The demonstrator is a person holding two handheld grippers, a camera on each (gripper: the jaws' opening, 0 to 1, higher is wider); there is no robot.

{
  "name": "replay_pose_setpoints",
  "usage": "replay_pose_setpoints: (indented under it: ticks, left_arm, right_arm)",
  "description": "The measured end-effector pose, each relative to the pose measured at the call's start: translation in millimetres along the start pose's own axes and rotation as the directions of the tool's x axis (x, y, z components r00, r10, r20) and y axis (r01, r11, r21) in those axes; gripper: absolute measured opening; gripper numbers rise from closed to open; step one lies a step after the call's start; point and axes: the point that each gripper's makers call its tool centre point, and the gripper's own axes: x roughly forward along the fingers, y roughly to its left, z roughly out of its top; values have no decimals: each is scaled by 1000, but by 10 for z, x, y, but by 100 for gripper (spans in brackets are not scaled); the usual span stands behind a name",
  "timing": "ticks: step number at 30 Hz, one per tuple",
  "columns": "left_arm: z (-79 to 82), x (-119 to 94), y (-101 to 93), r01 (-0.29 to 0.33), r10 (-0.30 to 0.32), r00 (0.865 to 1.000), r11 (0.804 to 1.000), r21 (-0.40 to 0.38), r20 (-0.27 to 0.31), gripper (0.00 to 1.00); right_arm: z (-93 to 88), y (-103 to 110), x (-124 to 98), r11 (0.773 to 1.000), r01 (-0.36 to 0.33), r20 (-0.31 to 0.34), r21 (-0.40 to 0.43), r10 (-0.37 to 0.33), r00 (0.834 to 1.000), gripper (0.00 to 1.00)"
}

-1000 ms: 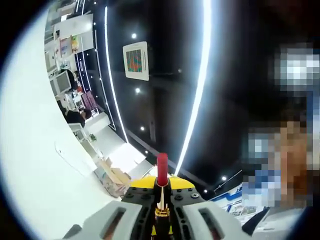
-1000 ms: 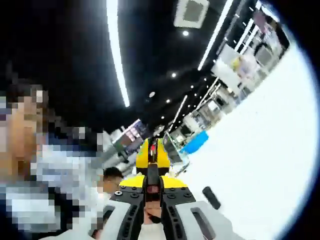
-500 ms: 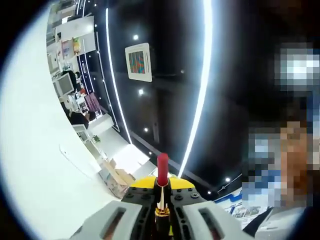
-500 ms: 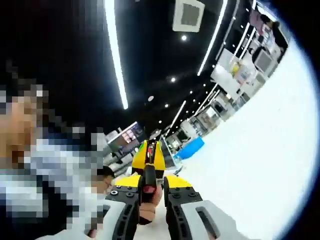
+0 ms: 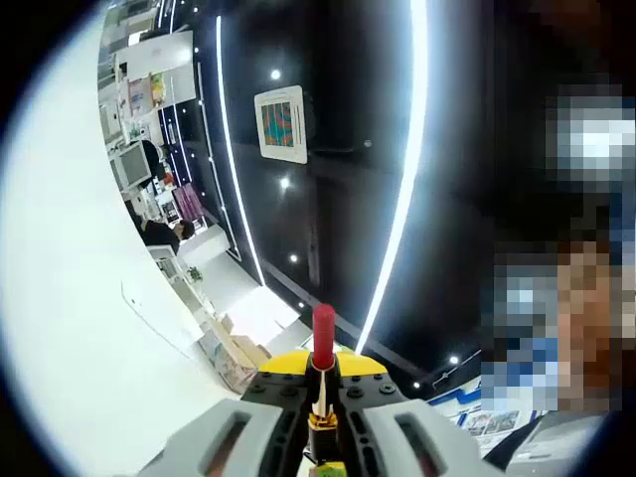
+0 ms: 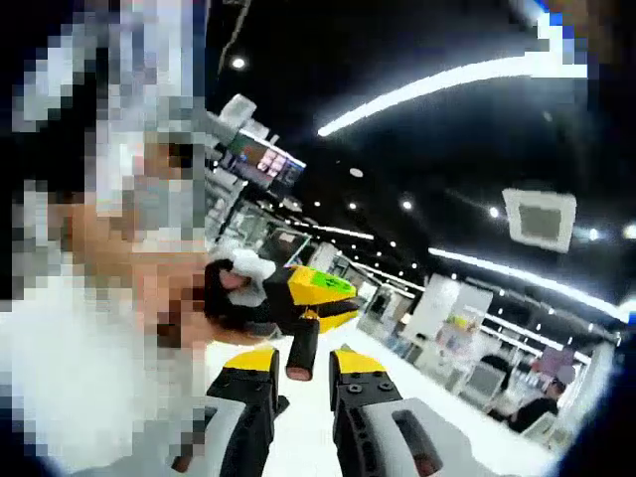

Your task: Unscrew the lipstick cap, remove the lipstick, and put the cap back on the lipstick

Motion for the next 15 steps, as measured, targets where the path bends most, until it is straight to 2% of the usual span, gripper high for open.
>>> replay_pose_setpoints:
  ticks: [2,4,5,12,15]
  left_arm:
    - [-2,-4,10,-5,5,1000,1000,-8,0,9]
    - [-8,-9,19,-9,9,1000,1000,-24,1,9]
    - [-14,-10,17,-9,9,1000,999,-34,0,9]
    - [-41,-14,3,-14,14,1000,999,-51,-7,9]
    - [-52,-17,5,-16,16,1000,999,-52,-9,9]
  right_arm:
    - [18,8,2,993,13,-13,-114,-14,1000,17]
    - [27,1,-6,963,33,-39,-267,-45,998,16]
    - [22,7,-6,951,34,-51,-308,-52,997,16]
    - [-13,-34,-6,938,45,-76,-343,-75,994,13]
    - [-9,-46,-21,955,46,-77,-292,-72,994,13]
